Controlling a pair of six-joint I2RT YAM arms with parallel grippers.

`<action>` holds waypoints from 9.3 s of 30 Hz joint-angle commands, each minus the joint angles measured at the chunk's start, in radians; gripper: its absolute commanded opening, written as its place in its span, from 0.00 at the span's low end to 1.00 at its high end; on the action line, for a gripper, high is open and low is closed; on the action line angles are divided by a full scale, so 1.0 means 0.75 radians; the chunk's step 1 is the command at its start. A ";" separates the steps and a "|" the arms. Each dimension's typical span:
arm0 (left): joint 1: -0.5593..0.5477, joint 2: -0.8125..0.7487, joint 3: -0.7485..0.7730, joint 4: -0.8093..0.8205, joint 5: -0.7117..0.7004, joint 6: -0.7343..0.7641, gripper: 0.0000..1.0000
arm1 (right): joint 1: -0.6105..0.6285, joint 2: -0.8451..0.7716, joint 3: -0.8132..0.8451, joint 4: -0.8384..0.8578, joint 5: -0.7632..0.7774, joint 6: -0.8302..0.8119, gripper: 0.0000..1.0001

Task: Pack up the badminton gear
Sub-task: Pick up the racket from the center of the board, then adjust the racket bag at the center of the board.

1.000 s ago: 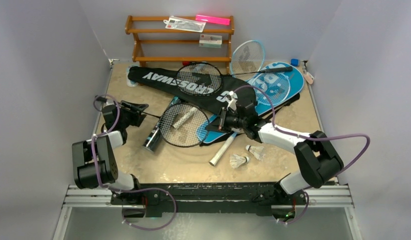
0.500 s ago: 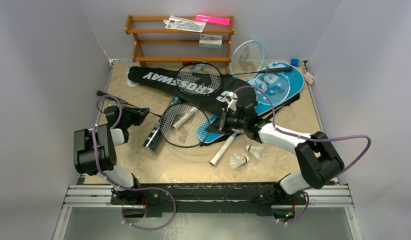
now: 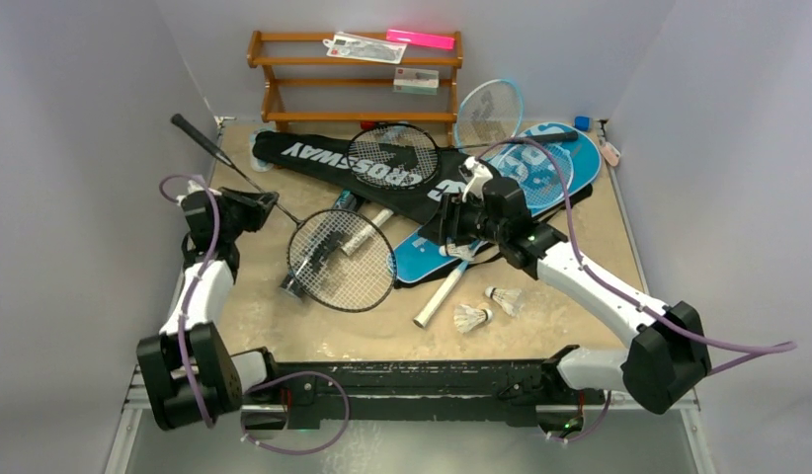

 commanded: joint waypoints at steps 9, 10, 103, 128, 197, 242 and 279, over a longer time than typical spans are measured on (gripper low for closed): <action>-0.002 -0.243 0.383 -0.993 -0.511 0.158 0.00 | 0.035 0.073 0.098 0.218 0.245 -0.606 0.66; -0.003 -0.259 0.401 -1.037 -0.575 0.174 0.00 | 0.035 0.101 0.086 0.272 0.214 -0.656 0.66; -0.255 -0.545 0.371 -1.185 -1.055 0.120 0.00 | 0.173 0.429 0.781 -0.336 0.425 -1.112 0.00; -0.255 -0.769 0.513 -1.369 -1.360 0.243 0.00 | 0.162 0.399 1.405 -0.942 -0.116 -0.793 0.00; -0.255 -0.665 0.441 -1.354 -1.244 0.305 0.00 | 0.495 0.727 0.418 0.003 0.652 -1.015 0.58; -0.255 -0.547 0.373 -1.181 -0.449 0.357 0.00 | 0.343 0.414 0.481 -0.021 0.257 -0.545 0.00; -0.262 -0.470 -0.059 -1.109 -0.735 0.093 0.00 | 0.278 0.327 0.292 -0.016 0.011 -0.567 0.25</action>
